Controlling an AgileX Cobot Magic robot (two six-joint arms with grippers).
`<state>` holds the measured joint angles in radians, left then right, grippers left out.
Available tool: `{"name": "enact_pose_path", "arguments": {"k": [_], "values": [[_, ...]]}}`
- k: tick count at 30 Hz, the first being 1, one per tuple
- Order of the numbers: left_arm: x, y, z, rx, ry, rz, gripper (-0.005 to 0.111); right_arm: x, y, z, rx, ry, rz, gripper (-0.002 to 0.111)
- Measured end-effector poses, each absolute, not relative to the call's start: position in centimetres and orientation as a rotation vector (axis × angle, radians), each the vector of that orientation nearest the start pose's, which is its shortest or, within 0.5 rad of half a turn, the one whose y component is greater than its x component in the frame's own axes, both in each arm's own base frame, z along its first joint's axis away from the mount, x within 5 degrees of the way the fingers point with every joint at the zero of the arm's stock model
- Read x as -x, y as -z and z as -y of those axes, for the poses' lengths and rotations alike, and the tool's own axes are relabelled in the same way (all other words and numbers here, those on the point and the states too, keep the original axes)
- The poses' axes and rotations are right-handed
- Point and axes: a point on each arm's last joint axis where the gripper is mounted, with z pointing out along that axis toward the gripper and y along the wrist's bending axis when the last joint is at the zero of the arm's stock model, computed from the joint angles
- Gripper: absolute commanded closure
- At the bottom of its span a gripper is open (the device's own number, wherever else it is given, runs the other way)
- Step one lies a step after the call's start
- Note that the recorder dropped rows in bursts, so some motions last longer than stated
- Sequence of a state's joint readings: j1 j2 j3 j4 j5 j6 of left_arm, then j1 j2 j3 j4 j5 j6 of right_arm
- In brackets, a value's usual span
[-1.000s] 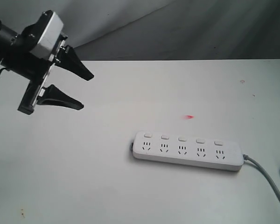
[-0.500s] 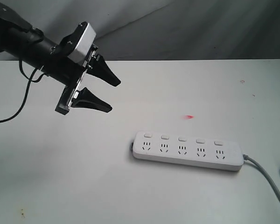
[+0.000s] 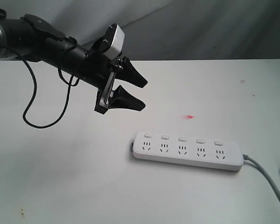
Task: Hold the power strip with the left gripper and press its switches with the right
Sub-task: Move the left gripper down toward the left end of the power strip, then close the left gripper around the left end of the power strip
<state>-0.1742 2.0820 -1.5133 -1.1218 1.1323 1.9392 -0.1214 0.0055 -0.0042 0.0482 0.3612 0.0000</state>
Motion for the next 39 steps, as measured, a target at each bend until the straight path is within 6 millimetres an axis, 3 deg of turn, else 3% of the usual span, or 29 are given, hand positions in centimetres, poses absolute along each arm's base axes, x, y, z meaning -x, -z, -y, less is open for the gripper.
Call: {"name": "enact_pose_path", "arguments": {"k": [13,21,30,39], "values": [[-39.3,-19.3,14.2,-1.796,0.835,-1.559,0.04,-5.3,-18.2,0.5,-0.142,0.038,-1.84,0.108],[-39.8,-15.4,14.1,-1.858,0.855,-1.577,0.04,-5.3,-18.2,0.5,-0.142,0.038,-1.84,0.108],[-40.5,-12.3,13.9,-1.849,0.829,-1.652,0.04,-5.3,-18.2,0.5,-0.142,0.038,-1.84,0.108],[-40.5,-12.2,14.0,-1.85,0.825,-1.627,0.04,-5.3,-18.2,0.5,-0.142,0.038,-1.84,0.108]]}}
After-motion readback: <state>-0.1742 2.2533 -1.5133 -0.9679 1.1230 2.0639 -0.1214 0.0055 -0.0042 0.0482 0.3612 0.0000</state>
